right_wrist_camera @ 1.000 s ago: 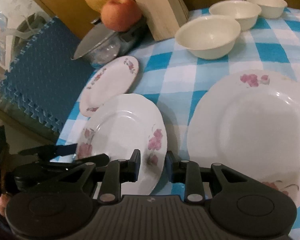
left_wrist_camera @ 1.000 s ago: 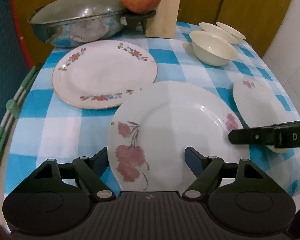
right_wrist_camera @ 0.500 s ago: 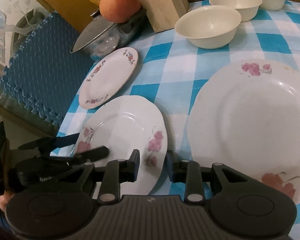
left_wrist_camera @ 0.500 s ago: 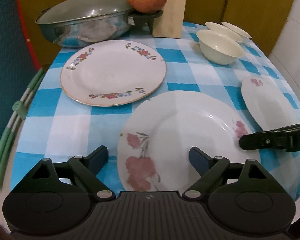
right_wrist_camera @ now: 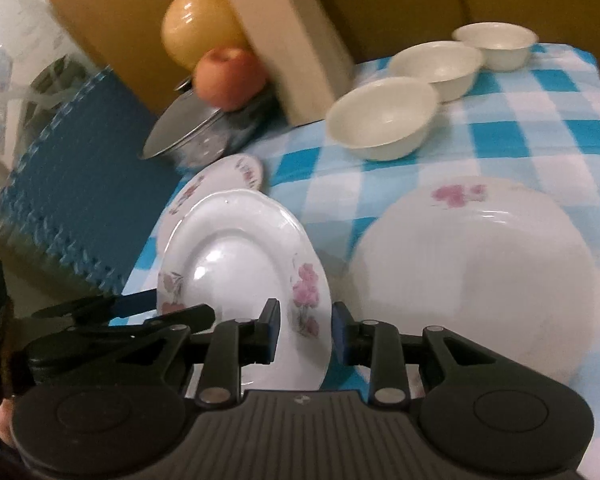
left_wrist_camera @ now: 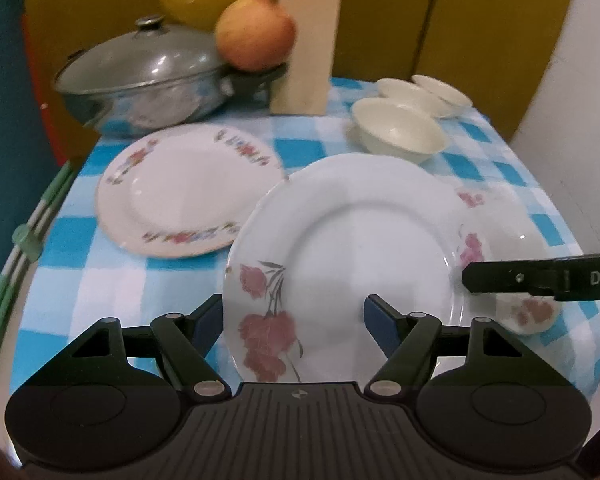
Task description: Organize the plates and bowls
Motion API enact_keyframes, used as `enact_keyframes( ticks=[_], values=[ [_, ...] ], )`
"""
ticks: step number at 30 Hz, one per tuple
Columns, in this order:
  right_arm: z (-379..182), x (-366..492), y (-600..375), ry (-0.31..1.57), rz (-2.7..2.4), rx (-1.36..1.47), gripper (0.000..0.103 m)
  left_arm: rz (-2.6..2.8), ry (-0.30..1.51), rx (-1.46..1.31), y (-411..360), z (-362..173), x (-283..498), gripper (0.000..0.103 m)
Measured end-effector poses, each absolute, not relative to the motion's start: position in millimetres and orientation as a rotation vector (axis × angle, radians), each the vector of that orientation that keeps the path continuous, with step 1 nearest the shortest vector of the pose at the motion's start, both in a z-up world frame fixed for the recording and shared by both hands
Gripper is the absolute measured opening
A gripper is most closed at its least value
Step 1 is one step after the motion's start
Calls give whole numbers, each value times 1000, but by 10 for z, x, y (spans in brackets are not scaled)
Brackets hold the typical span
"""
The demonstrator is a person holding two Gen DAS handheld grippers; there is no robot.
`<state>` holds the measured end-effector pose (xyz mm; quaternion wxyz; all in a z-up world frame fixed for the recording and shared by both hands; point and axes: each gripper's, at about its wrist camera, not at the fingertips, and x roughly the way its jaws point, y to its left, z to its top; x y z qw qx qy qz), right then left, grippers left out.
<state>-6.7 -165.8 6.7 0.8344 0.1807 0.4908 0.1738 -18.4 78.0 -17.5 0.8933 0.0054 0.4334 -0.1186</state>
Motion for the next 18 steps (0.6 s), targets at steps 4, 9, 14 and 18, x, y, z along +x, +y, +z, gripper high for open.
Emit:
enact_keyframes(
  ticks=[4, 9, 14, 18],
  values=[
    [129, -103, -1861, 1010, 315, 407, 25, -277, 871, 30, 546, -109, -109, 79],
    [191, -132, -2123, 983, 254, 422, 25, -316, 887, 41, 251, -148, 10, 80],
    [165, -102, -2321, 986, 185, 421, 25, -351, 915, 61, -11, -250, 115, 81],
    [114, -55, -2487, 991, 119, 431, 25, -385, 909, 68, -206, -297, 231, 81]
  ],
)
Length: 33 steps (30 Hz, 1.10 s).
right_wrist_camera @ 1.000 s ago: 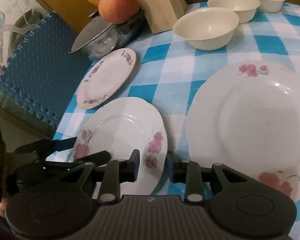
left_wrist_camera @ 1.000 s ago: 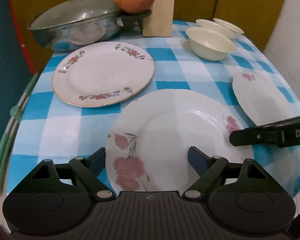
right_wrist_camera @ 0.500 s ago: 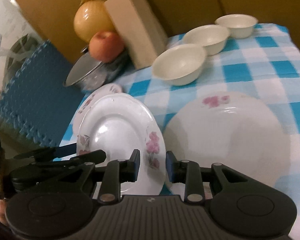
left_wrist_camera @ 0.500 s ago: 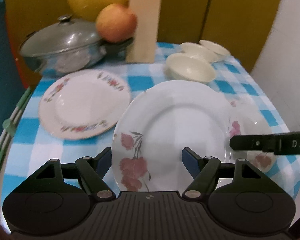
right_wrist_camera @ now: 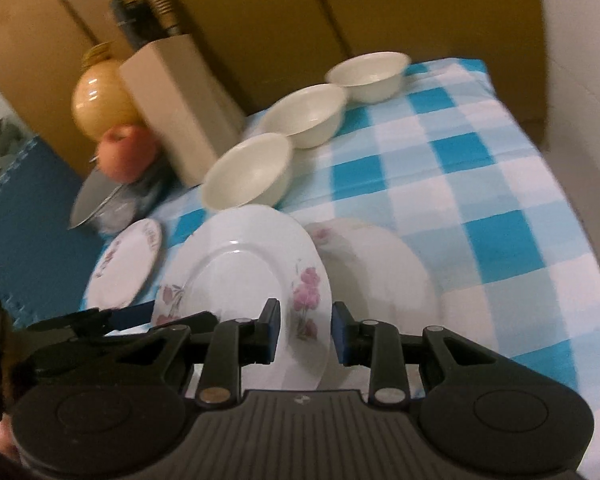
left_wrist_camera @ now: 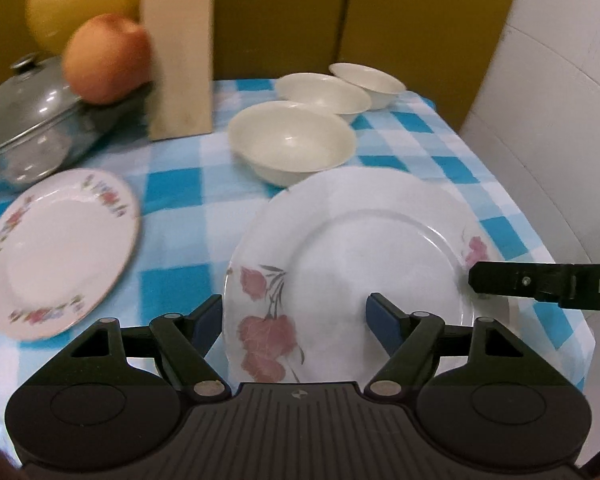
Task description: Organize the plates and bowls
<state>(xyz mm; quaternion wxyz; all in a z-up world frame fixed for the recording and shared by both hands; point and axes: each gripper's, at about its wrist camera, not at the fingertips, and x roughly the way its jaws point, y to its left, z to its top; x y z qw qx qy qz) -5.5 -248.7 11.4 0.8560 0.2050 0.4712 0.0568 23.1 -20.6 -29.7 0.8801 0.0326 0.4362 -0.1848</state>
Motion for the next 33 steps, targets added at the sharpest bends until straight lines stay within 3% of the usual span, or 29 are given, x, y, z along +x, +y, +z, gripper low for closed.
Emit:
enact_keyframes(
  ticks=[11, 33],
  values=[
    [-46, 40, -2727, 1013, -9, 406, 24, -463, 936, 71, -480, -419, 410, 75],
    [38, 24, -2682, 965, -3, 399, 24, -484, 923, 41, -325, -344, 369, 77]
  ],
)
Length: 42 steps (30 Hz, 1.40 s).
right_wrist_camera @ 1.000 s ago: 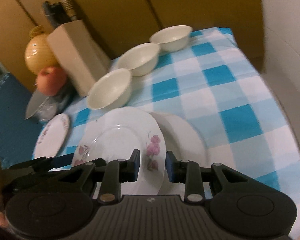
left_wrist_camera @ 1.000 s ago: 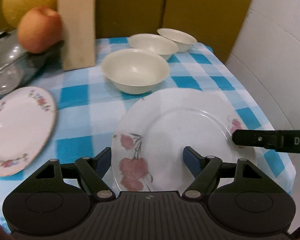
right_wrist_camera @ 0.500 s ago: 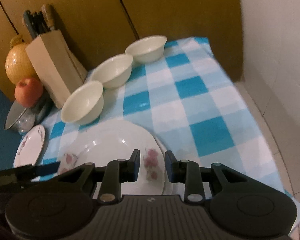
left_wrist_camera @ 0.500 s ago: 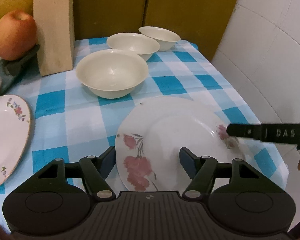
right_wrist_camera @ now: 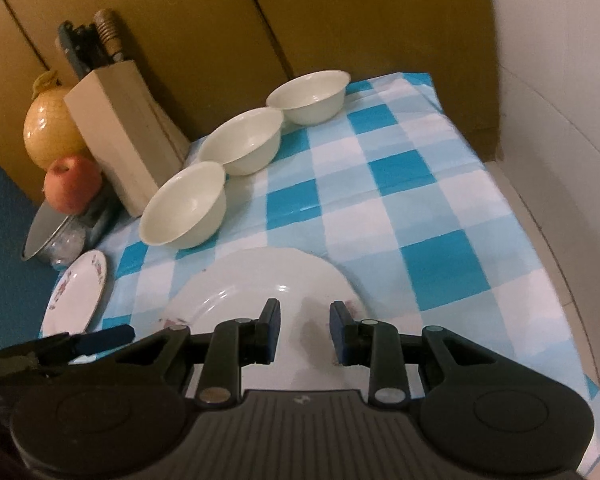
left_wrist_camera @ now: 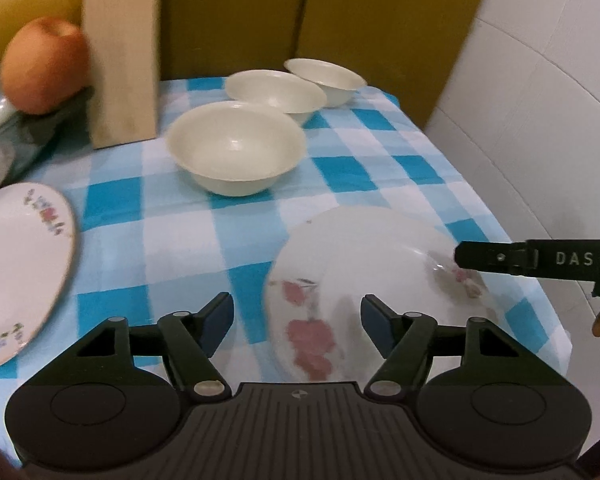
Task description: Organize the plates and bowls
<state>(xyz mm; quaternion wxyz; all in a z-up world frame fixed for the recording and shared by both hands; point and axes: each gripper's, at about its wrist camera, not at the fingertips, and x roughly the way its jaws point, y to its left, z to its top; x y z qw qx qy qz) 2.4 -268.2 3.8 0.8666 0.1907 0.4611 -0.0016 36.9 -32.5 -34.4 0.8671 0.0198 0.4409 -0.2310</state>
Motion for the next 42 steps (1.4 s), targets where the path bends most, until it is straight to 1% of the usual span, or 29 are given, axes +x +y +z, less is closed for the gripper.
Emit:
enact_keyframes(
  ticks=[14, 32, 42],
  values=[
    [-39, 178, -2350, 995, 59, 347, 24, -356, 873, 67, 26, -277, 406, 78],
    [64, 437, -1349, 962, 258, 264, 24, -186, 853, 20, 689, -204, 457, 79],
    [89, 606, -979, 946, 311, 264, 24, -148, 838, 13, 907, -178, 470, 81]
  ],
)
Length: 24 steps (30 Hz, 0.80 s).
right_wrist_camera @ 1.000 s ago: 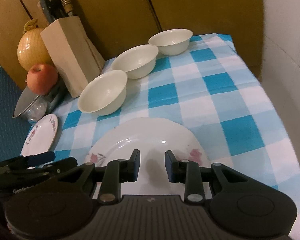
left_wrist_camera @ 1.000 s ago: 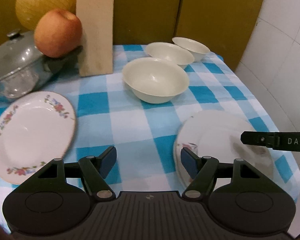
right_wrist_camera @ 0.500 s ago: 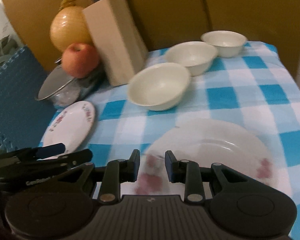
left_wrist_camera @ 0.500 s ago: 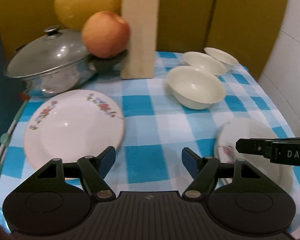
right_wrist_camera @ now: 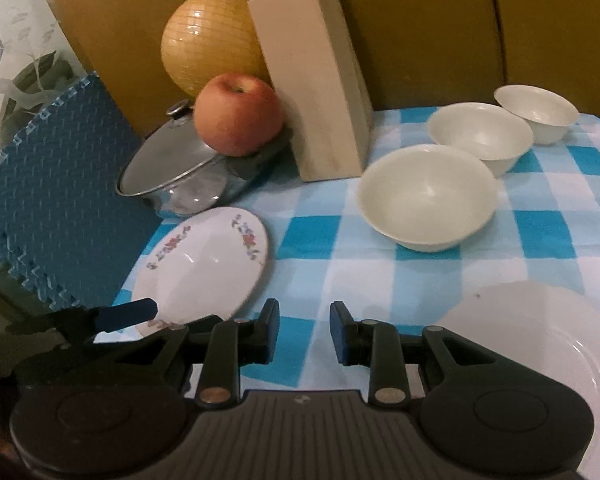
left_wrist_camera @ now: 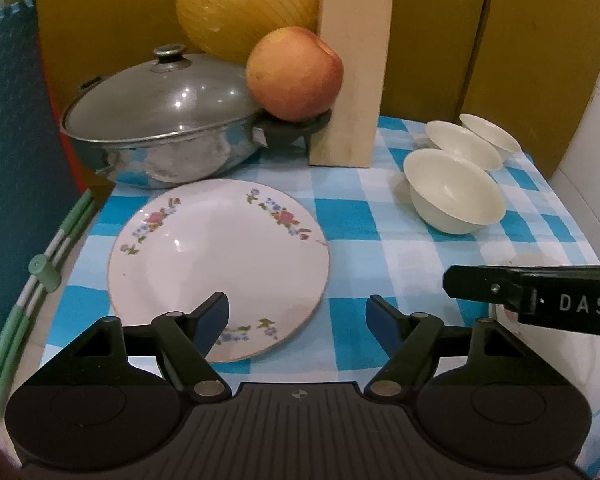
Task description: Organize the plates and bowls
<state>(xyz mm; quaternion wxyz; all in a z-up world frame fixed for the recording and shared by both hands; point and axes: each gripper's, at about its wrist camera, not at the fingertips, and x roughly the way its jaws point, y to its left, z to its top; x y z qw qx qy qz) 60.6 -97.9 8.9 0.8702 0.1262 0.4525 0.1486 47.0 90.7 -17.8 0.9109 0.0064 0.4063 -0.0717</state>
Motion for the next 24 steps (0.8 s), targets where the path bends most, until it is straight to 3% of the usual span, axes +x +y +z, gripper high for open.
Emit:
enact_keyframes(
  ticks=[24],
  values=[
    [-50, 945, -629, 961, 346, 251, 24, 5, 824, 6, 1325, -227, 685, 85]
  ],
)
